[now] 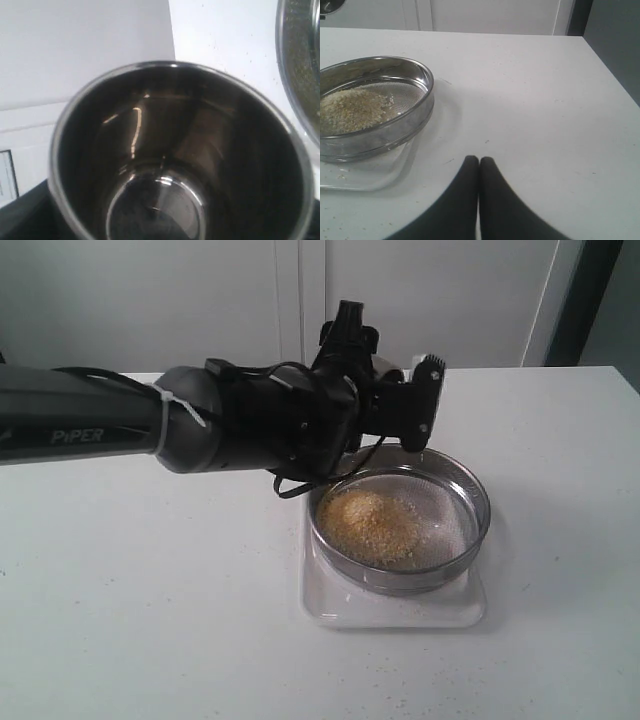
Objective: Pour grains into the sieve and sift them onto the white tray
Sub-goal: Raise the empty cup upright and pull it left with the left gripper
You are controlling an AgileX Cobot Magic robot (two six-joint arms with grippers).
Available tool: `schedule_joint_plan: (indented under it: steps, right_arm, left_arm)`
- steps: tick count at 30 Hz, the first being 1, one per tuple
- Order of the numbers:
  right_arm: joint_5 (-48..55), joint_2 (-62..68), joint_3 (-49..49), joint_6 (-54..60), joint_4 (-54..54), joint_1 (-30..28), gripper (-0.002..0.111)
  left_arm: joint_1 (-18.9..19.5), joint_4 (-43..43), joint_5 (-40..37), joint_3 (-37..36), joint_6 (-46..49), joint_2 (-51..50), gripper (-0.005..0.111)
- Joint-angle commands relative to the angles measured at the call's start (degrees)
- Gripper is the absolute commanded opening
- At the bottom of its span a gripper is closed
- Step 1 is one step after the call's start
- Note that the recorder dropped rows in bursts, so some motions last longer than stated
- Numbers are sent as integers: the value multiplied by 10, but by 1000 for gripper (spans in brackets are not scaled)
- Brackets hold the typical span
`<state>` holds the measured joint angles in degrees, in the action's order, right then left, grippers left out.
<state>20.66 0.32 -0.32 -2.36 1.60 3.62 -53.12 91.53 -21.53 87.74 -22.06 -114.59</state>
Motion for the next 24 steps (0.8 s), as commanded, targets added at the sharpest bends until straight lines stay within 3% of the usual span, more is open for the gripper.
schedule_joint_plan:
  steps: [1,4,12,24]
  right_arm:
    - [-6,-3,3,1,1,-3,0]
    - [-6,-3,3,1,1,-3,0]
    - [-6,-3,3,1,1,-3,0]
    - [-6,-3,3,1,1,-3,0]
  left_arm:
    - [0,-84,-5,3,-23,27,0]
    - [14,-151,22,-15,-59,48,0]
    - [71,-154,101,-117,-196,109,0]
    - [143,-154,170,-196,-331,162,0]
